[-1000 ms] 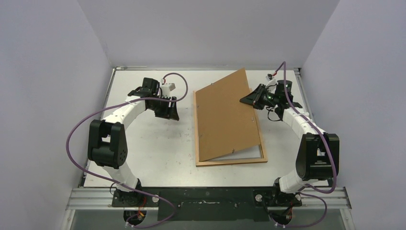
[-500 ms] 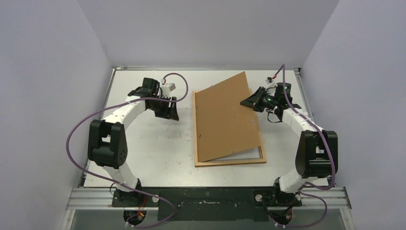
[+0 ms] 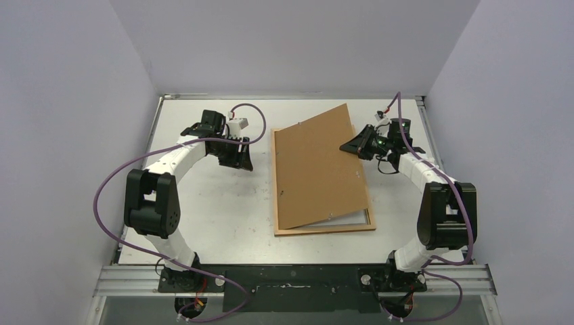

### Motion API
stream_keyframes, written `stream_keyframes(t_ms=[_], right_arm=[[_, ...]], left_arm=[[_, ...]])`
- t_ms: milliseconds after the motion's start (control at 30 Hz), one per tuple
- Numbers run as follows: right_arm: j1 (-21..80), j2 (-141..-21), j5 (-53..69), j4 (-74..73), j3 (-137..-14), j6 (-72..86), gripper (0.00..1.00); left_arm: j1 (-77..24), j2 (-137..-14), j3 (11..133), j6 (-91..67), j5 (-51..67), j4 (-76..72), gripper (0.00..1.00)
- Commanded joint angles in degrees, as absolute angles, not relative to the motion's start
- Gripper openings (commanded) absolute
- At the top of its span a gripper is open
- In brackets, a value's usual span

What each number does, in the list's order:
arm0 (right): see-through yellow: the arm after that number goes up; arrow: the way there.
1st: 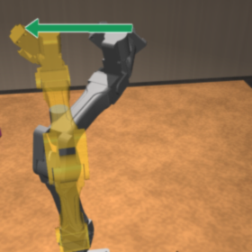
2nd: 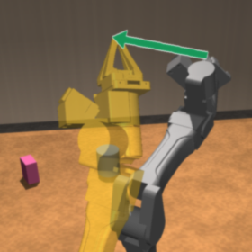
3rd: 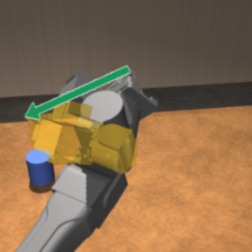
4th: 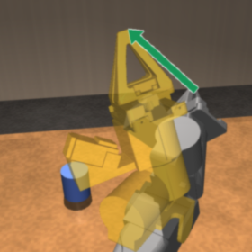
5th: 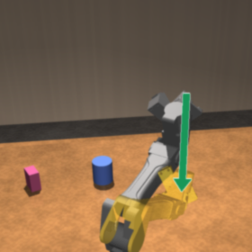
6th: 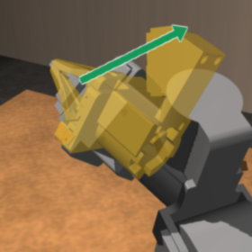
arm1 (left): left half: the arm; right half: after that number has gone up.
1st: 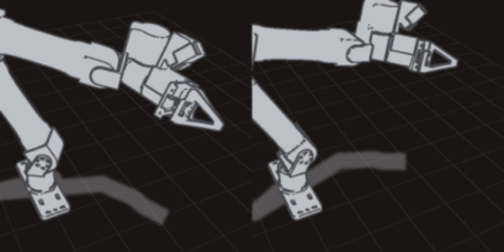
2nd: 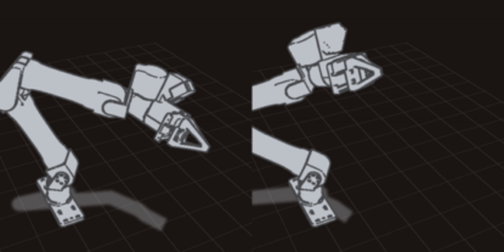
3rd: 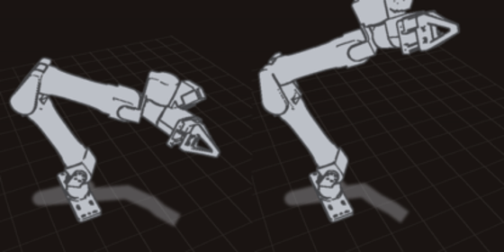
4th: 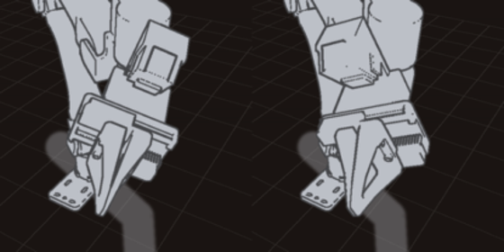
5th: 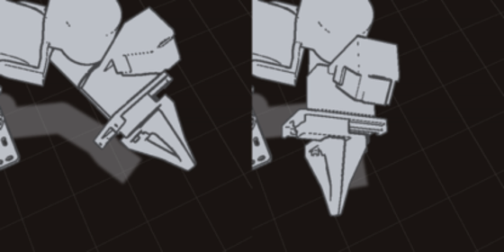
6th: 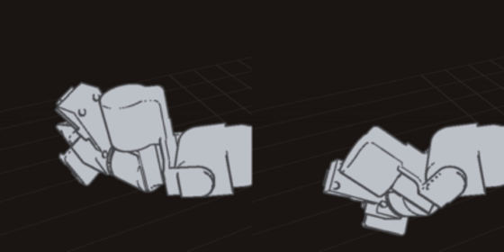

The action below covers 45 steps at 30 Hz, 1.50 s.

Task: Put the photo into the frame
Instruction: Place the photo frame item in the photo frame.

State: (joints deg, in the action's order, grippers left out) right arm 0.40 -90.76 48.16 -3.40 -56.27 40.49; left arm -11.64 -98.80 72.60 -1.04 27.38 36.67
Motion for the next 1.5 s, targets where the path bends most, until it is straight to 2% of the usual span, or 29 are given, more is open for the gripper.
stream_keyframes(t_ms=[0, 133, 267, 400, 533, 567, 600, 1067, 1233, 1400, 1467], right_arm=[[0.73, -91.15, 45.57, -6.71, -56.03, 34.08, 0.05], [0.78, -91.92, 44.41, -9.48, -57.02, 31.39, 0.10], [1.12, -91.76, 42.66, -11.17, -57.00, 29.10, 0.23], [1.49, -91.93, 40.47, -13.96, -58.06, 26.28, 0.31], [2.18, -92.56, 37.55, -17.34, -59.85, 23.35, 0.44], [2.50, -92.77, 36.48, -18.38, -60.38, 22.66, 0.52], [2.85, -92.87, 35.85, -19.06, -60.61, 22.07, 0.55], [8.79, -95.12, 29.81, -23.59, -65.70, 17.79, 0.60], [11.00, -96.12, 25.09, -27.14, -67.71, 16.40, 0.69], [13.70, -97.28, 18.87, -30.74, -70.08, 15.26, 0.84], [14.10, -97.23, 17.98, -30.94, -70.30, 15.21, 0.87]], left_arm=[[-11.42, -96.00, 73.46, -0.44, 27.95, 36.69, 0.54], [-11.37, -95.89, 73.60, -0.49, 28.12, 36.73, 0.54], [-11.41, -96.06, 73.81, -0.44, 28.21, 36.77, 0.54], [-11.39, -96.28, 73.92, -0.44, 28.10, 36.97, 0.54], [-11.43, -96.20, 74.00, -0.47, 28.08, 37.13, 0.54], [-11.38, -96.18, 74.06, -0.45, 28.08, 37.17, 0.54], [-11.34, -96.18, 74.13, -0.46, 28.05, 37.17, 0.54], [-11.41, -96.50, 73.90, -0.28, 28.12, 37.53, 0.54], [-11.40, -96.63, 73.98, -0.27, 28.23, 37.53, 0.54], [-11.42, -96.77, 73.91, -0.27, 28.35, 37.61, 0.54], [-11.42, -96.60, 73.87, -0.27, 28.31, 37.62, 0.54]])
